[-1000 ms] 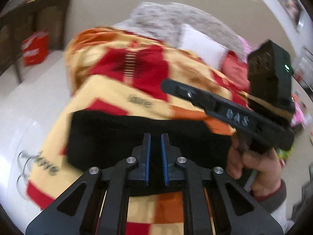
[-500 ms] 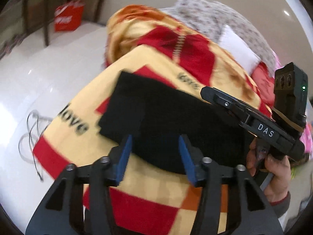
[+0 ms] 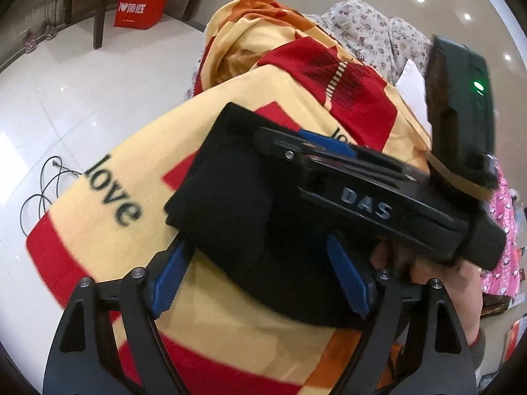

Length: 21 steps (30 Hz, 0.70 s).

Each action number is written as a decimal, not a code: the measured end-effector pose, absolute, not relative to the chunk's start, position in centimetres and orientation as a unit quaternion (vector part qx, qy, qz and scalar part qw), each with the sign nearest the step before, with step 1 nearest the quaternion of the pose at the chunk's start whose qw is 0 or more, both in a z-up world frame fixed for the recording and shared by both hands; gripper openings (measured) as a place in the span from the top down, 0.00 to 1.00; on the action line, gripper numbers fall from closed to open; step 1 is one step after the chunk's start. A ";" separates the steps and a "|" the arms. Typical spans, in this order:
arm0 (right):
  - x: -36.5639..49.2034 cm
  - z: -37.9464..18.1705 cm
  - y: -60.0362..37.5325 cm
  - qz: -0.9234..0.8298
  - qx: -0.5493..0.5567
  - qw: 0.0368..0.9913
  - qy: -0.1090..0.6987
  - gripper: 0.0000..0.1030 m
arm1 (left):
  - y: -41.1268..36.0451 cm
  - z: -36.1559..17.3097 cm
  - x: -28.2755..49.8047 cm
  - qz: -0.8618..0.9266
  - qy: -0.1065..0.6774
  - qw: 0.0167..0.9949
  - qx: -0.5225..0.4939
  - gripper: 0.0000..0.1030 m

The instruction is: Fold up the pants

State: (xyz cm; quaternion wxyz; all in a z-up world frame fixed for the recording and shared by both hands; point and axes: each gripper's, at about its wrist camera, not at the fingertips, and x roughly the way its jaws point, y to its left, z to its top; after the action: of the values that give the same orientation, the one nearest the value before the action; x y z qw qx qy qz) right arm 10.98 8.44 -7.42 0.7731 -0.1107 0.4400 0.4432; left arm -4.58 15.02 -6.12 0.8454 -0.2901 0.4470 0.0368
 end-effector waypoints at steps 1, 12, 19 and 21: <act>11.0 -7.1 8.0 0.435 -0.106 0.780 0.438 0.51 | 14.9 -6.1 -4.3 0.028 0.447 0.846 -0.291 0.22; 9.8 0.8 -0.1 0.411 0.025 0.808 0.421 0.37 | 7.8 -1.6 -6.6 0.033 0.364 0.928 -0.072 0.84; 7.0 2.4 -0.7 0.444 0.052 0.775 0.447 0.33 | 2.0 -2.1 -8.1 0.007 0.336 0.941 0.032 0.84; 6.7 2.3 -0.4 0.442 0.040 0.773 0.453 0.32 | 1.5 -2.4 -8.3 0.004 0.335 0.941 0.043 0.84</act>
State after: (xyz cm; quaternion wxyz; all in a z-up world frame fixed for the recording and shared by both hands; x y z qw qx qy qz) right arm 6.69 -0.36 2.27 0.7734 0.0398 0.4525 0.4421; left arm -8.27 1.53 -2.38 0.9412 0.0431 0.3351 0.0040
